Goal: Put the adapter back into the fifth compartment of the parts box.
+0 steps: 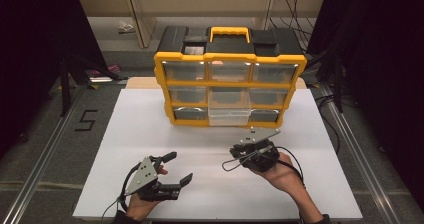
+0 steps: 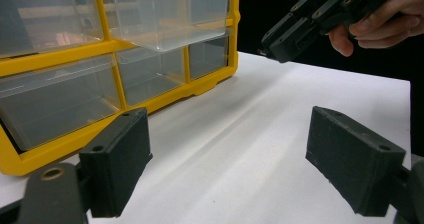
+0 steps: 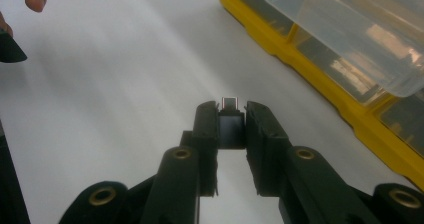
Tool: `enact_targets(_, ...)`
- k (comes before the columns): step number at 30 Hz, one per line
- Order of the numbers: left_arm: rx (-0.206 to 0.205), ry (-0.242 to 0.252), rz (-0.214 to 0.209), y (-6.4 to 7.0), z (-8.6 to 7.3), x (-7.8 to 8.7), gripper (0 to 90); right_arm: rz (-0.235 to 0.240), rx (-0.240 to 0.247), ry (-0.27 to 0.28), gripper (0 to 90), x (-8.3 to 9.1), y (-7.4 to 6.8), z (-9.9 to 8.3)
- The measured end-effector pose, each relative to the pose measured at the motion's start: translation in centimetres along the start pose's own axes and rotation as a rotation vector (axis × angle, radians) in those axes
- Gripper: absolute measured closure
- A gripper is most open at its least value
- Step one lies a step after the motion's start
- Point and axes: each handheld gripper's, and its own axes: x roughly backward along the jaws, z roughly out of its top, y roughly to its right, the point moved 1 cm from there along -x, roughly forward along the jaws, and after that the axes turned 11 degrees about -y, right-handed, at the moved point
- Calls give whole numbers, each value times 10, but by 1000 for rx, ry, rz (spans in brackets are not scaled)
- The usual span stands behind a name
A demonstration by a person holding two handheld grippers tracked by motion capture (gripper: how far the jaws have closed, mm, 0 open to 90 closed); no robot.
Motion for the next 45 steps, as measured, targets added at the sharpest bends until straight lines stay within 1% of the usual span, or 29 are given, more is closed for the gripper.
enact_targets(6, 0, 0, 1, 0, 0, 0, 175, -10, -6, 31, 763, 8, 3, 1)
enact_targets(10, 2, 0, 3, 0, 0, 0, 175, -8, -11, 52, 763, 13, 5, 3)
enact_targets(14, 3, 0, 6, 0, 0, 0, 175, -14, -13, 64, 763, 17, 7, 4)
enact_targets(16, 2, 0, 8, -1, 0, 0, 175, -10, -21, 75, 763, 19, 9, 5)
enact_targets(23, 6, 2, 11, -1, -1, 0, 176, -16, -22, 102, 763, 23, 12, 12)
enact_targets(24, 9, 3, 11, -1, 0, 0, 176, -16, -20, 113, 763, 25, 14, 16)
enact_targets(26, 8, 4, 11, -1, -1, 0, 176, -14, -17, 118, 763, 25, 14, 18)
enact_targets(30, 4, 4, 10, -1, 0, 0, 176, -19, -8, 130, 763, 31, 17, 30)
enact_targets(32, 3, 4, 9, -1, -1, 0, 176, -20, -7, 136, 763, 33, 18, 32)
enact_targets(33, 3, 4, 9, -1, -1, 0, 176, -22, -3, 146, 763, 36, 19, 36)
enact_targets(34, 9, 6, 10, -1, 0, 0, 176, -22, -4, 150, 763, 37, 20, 38)
enact_targets(38, 7, 7, 9, -1, 0, 0, 176, -32, 4, 157, 763, 40, 21, 46)
enact_targets(45, 6, 8, 10, -1, 0, 0, 176, -30, 3, 171, 763, 43, 23, 58)
